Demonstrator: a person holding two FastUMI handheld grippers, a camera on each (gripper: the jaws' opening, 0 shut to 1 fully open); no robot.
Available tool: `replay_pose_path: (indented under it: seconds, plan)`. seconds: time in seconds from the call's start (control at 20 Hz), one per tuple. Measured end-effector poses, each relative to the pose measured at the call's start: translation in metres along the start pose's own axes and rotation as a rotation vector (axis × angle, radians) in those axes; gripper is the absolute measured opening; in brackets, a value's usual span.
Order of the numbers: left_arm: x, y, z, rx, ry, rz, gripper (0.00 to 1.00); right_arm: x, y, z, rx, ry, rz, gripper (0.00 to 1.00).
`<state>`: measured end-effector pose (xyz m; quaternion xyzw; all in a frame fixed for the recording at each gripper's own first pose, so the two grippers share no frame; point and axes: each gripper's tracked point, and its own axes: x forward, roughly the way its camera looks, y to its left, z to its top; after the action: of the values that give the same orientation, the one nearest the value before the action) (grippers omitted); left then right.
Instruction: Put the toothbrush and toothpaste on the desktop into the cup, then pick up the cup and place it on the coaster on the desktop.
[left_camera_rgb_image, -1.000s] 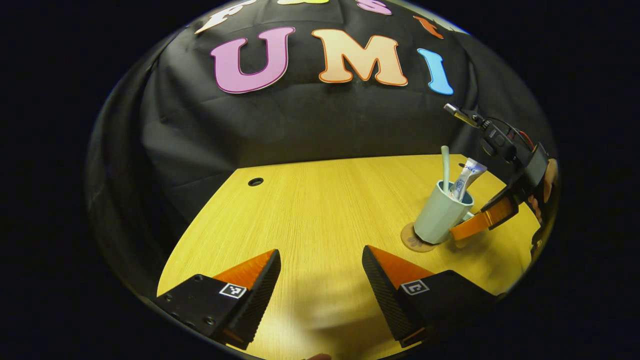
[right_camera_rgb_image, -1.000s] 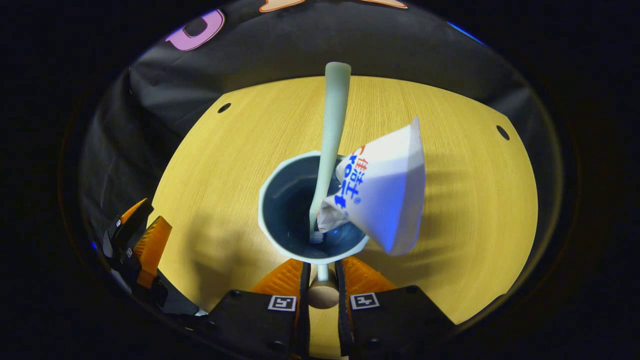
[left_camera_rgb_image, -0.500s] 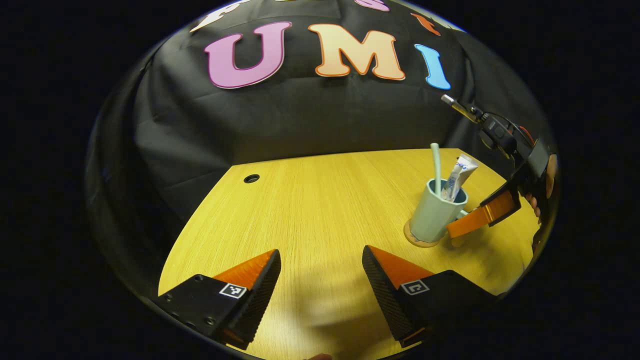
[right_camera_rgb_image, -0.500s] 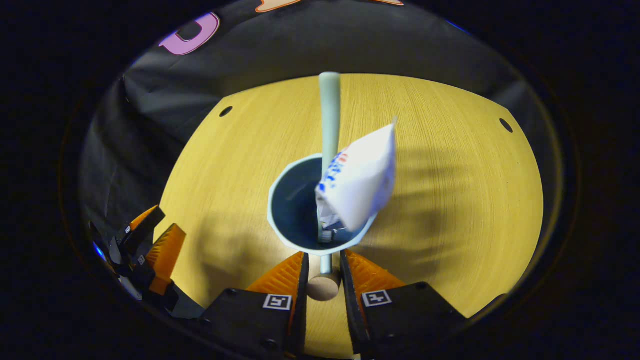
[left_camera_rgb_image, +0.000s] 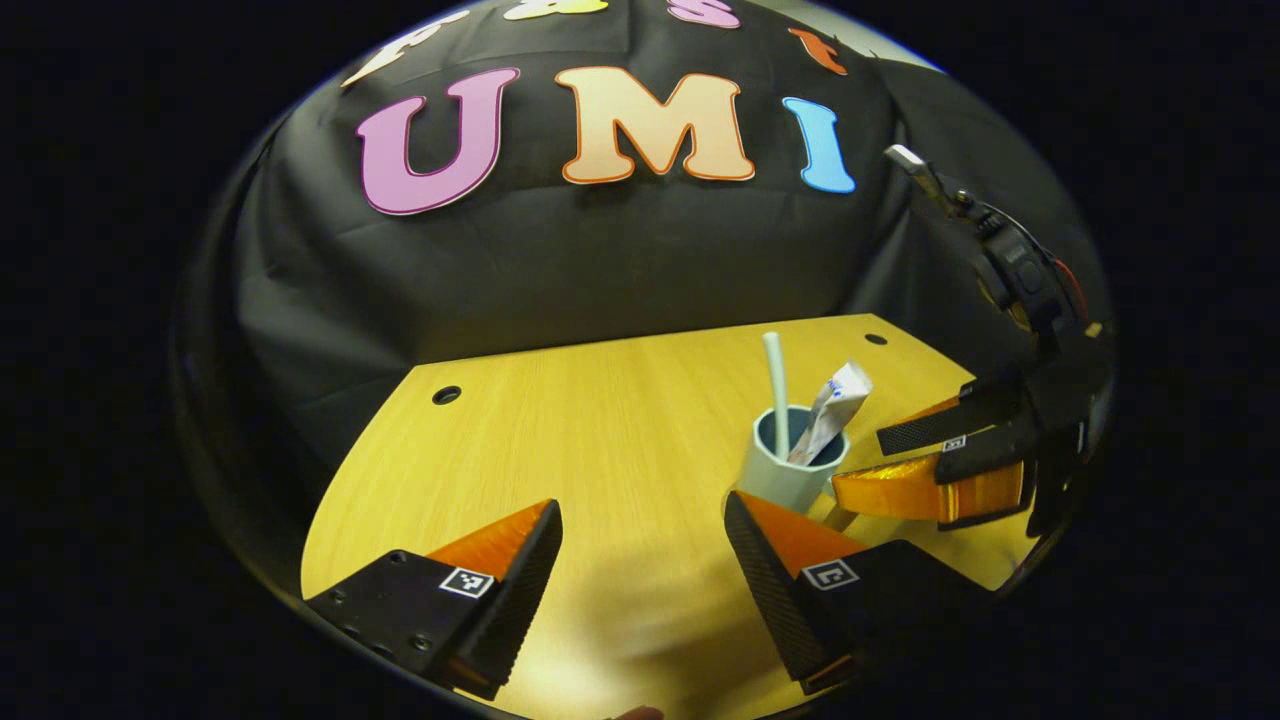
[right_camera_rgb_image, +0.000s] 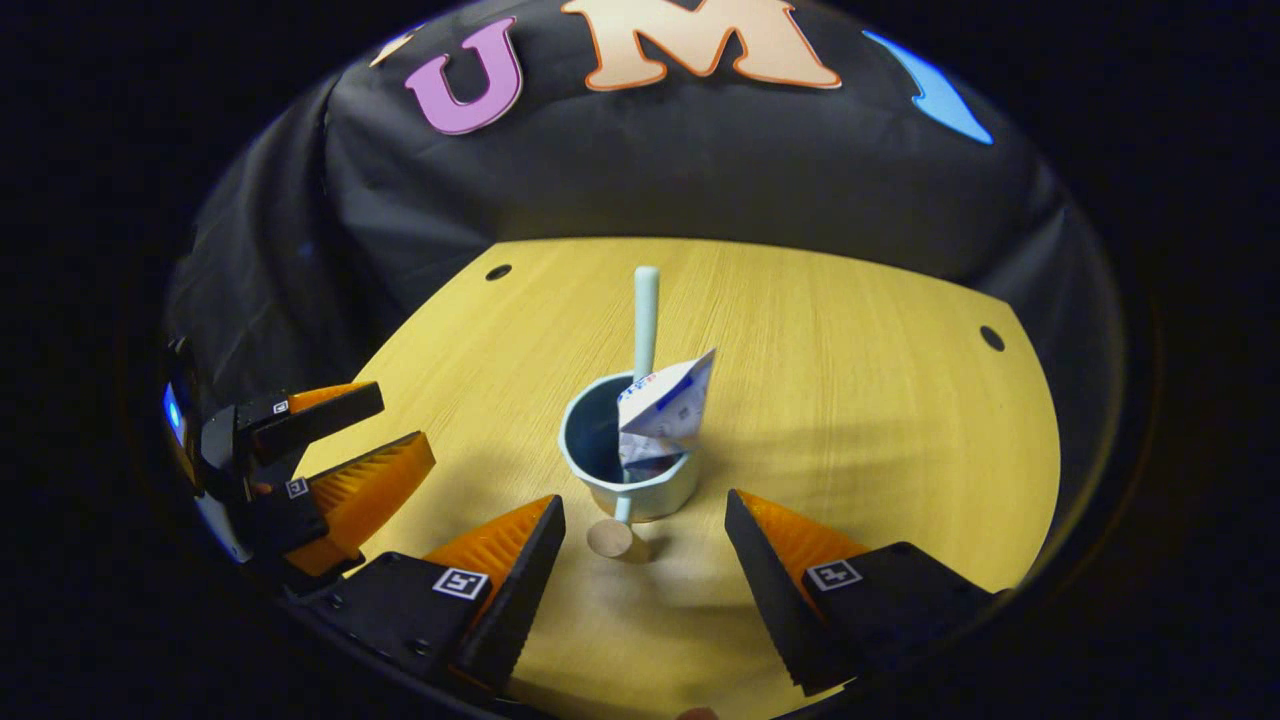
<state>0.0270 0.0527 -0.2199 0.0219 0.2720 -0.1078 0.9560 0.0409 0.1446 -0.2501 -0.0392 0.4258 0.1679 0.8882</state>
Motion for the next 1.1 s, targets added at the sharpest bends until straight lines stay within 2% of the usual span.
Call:
replay_pose_path:
  seconds: [0.05, 0.1, 0.15, 0.2, 0.3, 0.35, 0.4, 0.45, 0.5, 0.65, 0.85, 1.1]
  plan:
    - [-0.002, -0.009, 0.006, -0.026, -0.007, -0.007, 0.95, -0.008, -0.007, 0.006, -0.001, -0.045, -0.012, 0.99]
    - [-0.003, -0.017, 0.012, -0.049, -0.016, -0.013, 0.95, -0.018, -0.015, 0.014, 0.004, -0.095, -0.025, 0.99]
    - [-0.004, -0.024, 0.019, -0.064, -0.029, -0.016, 0.95, -0.027, -0.021, 0.021, 0.014, -0.147, -0.034, 0.94]
    - [-0.005, -0.031, 0.027, -0.073, -0.044, -0.019, 0.95, -0.038, -0.027, 0.029, 0.025, -0.198, -0.044, 0.99]
    - [-0.009, -0.043, 0.043, -0.075, -0.082, -0.019, 0.94, -0.064, -0.046, 0.044, 0.045, -0.300, -0.083, 0.99]
    - [-0.011, -0.049, 0.051, -0.075, -0.100, -0.018, 0.94, -0.078, -0.057, 0.056, 0.053, -0.362, -0.109, 0.94]
    - [-0.015, -0.055, 0.059, -0.074, -0.124, -0.017, 0.93, -0.094, -0.065, 0.067, 0.064, -0.422, -0.126, 0.99]
    - [-0.019, -0.060, 0.067, -0.077, -0.145, -0.013, 0.93, -0.107, -0.072, 0.075, 0.077, -0.475, -0.143, 0.94]
    - [-0.022, -0.063, 0.075, -0.081, -0.170, -0.004, 0.93, -0.123, -0.082, 0.084, 0.092, -0.528, -0.164, 0.98]
    - [-0.033, -0.066, 0.100, -0.097, -0.249, 0.022, 0.92, -0.162, -0.110, 0.099, 0.130, -0.656, -0.225, 0.98]
    - [-0.047, -0.059, 0.116, -0.123, -0.303, 0.066, 0.93, -0.184, -0.137, 0.107, 0.175, -0.728, -0.252, 0.98]
    - [-0.054, -0.056, 0.132, -0.112, -0.341, 0.093, 0.92, -0.196, -0.142, 0.114, 0.188, -0.762, -0.250, 0.98]
